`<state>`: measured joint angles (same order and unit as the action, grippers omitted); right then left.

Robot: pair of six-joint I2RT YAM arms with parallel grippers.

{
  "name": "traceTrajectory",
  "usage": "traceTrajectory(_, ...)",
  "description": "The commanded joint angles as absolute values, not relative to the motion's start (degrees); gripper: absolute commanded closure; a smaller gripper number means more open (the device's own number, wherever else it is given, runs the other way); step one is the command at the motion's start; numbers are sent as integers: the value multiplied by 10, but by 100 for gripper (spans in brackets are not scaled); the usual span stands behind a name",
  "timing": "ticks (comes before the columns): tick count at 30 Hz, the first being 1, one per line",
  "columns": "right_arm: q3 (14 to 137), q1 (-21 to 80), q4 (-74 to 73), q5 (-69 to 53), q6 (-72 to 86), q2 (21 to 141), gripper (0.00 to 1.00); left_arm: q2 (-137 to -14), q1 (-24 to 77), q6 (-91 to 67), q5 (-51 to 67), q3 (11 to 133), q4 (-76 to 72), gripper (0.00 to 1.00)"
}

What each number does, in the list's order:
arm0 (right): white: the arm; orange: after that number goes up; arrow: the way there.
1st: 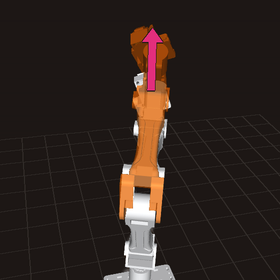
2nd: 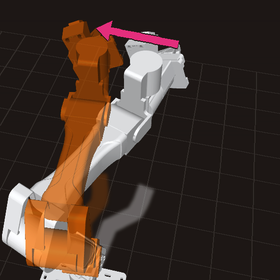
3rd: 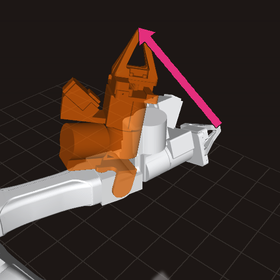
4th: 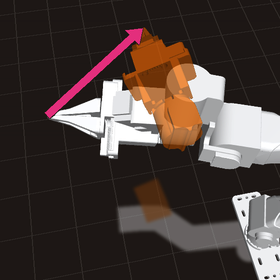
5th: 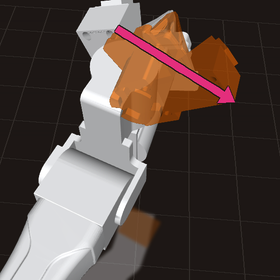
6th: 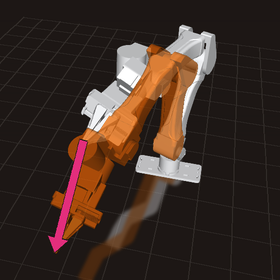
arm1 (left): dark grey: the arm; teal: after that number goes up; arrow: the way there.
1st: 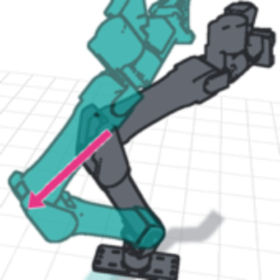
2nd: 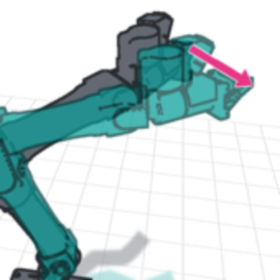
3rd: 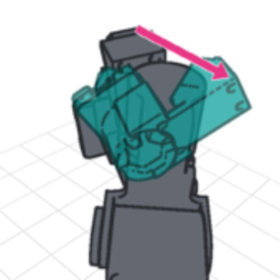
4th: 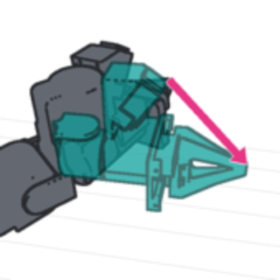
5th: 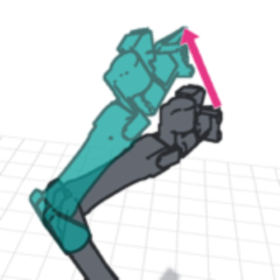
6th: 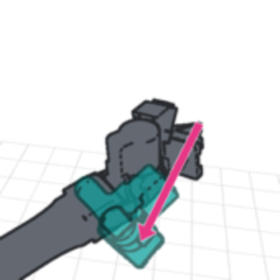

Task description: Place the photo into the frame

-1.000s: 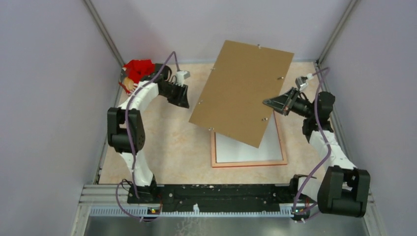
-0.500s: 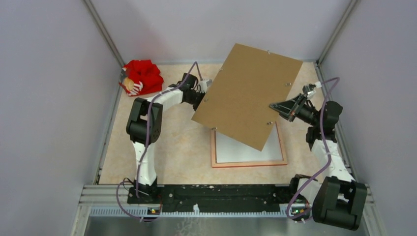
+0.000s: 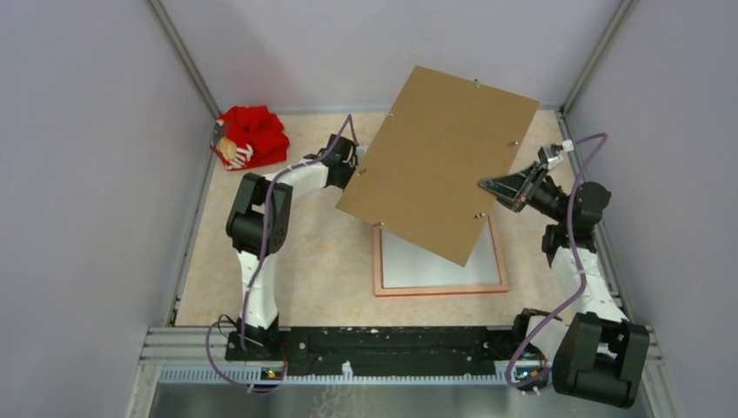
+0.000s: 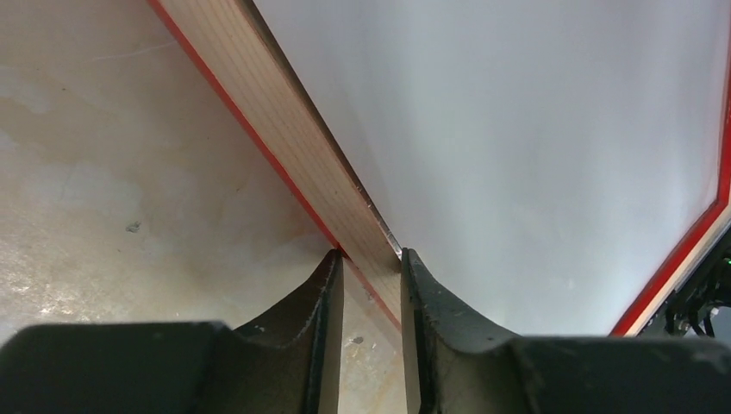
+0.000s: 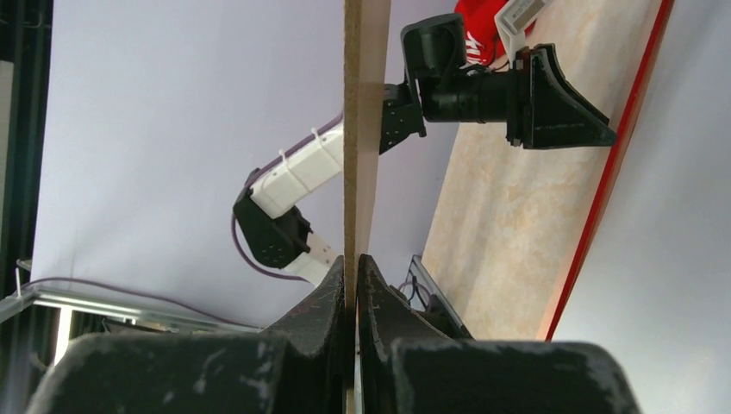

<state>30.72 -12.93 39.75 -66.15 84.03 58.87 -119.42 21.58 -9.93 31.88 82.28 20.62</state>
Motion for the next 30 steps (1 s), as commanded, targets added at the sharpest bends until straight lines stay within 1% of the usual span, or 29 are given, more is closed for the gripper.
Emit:
traceTrajectory(1,312,-134,492,-662,874,580,100,-1176,214,-71,262,815,198,71)
traceTrajectory(5,312,-134,488,-660,871,582,100,-1165,205,-48,243,811,204,74)
traceTrajectory(9,307,-127,471,-658,854,582,100,-1160,184,-28,227,810,215,75)
traceTrajectory(15,316,-70,366,-634,759,597,100,-1145,144,2,230,798,226,76)
traceTrajectory(18,309,-46,376,-626,754,622,100,-1136,125,29,228,793,235,77)
traceTrajectory(22,298,-39,401,-627,759,650,100,-1120,98,43,236,781,240,77)
traceTrajectory(26,299,-25,366,-630,722,672,100,-1098,92,47,254,764,243,74)
traceTrajectory(30,298,-5,288,-622,655,691,100,-1073,91,42,297,756,246,66)
